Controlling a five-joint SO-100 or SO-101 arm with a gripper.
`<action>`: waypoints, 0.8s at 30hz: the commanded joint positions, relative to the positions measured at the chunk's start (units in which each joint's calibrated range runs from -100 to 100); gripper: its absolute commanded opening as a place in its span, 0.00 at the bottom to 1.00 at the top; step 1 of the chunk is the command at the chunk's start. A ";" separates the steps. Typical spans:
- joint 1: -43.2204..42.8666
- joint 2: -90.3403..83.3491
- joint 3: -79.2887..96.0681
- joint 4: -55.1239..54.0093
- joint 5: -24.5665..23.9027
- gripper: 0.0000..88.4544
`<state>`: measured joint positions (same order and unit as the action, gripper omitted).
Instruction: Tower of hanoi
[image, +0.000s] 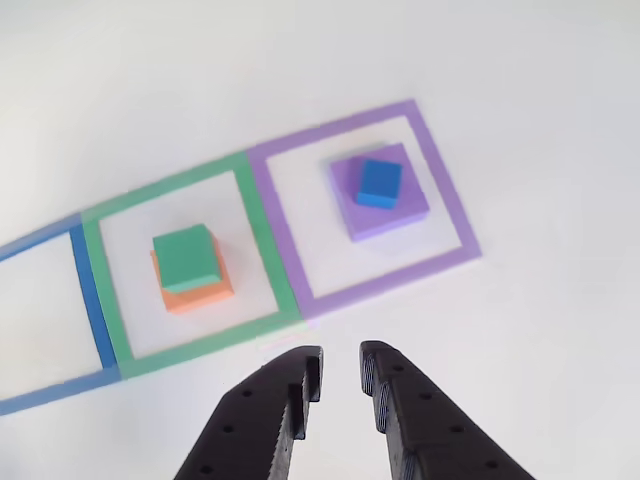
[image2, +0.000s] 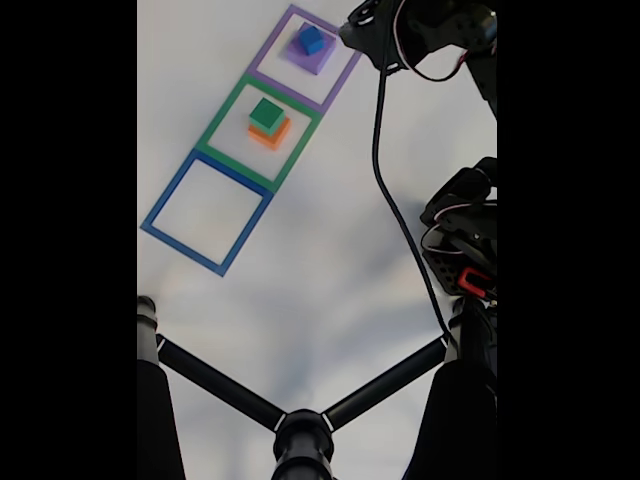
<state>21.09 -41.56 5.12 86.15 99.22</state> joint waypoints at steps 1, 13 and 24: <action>3.88 0.14 -8.71 7.62 0.78 0.00; 9.75 -6.52 9.19 -1.77 0.78 0.14; 13.49 -8.52 45.81 -44.18 0.78 0.24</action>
<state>33.33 -49.29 43.05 56.23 99.22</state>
